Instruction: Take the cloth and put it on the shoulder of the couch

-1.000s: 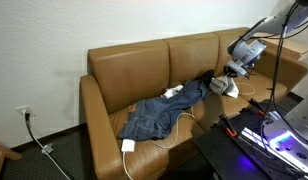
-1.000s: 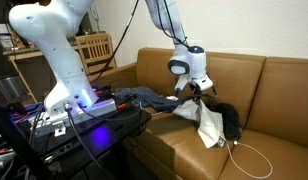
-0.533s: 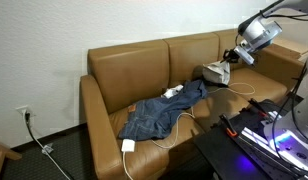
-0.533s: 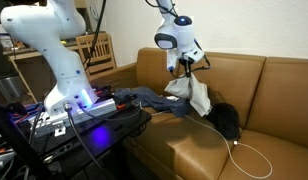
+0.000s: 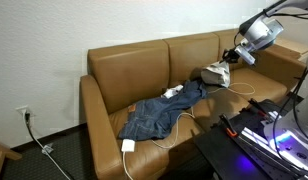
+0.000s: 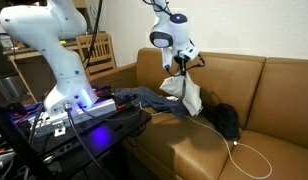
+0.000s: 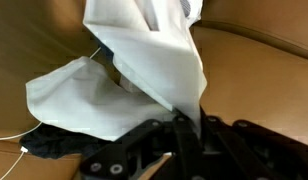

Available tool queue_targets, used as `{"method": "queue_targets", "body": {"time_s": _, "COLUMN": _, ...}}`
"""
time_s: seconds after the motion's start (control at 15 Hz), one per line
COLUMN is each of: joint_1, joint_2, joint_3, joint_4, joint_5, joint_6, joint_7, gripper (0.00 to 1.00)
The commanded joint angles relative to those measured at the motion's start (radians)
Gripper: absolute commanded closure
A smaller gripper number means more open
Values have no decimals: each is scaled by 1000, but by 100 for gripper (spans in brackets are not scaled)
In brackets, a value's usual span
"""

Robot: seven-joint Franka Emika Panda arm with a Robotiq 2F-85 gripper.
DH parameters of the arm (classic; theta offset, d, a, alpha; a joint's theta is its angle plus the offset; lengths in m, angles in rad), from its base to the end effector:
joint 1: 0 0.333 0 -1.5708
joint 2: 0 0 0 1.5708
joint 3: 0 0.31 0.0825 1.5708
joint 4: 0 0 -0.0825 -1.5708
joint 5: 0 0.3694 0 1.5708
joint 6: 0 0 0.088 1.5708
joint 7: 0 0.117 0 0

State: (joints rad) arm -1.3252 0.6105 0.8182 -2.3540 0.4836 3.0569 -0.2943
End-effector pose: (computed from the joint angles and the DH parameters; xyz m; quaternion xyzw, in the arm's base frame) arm 0.4459 -0.2626 0.1633 -0.8788 0.3966 -0.1755 0.1992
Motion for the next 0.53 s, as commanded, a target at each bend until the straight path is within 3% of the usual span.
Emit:
{"method": "queue_targets", "body": {"time_s": 0.0, "joint_1": 28, "joint_2": 21, "joint_3": 4, "joint_4": -8, "joint_5": -123, "joint_6": -33, "joint_7": 8, "gripper": 98}}
{"method": "queue_targets", "body": {"time_s": 0.2, "joint_1": 55, "joint_2": 43, "joint_3": 50, "joint_4": -33, "joint_5": -209, "joint_6": -72, "joint_7": -12, "gripper": 98}}
{"method": "queue_targets", "body": {"time_s": 0.47, "joint_1": 167, "joint_2": 50, "joint_3": 99, "joint_4": -114, "joint_5": -299, "joint_6": -22, "joint_7": -8, "gripper": 98}}
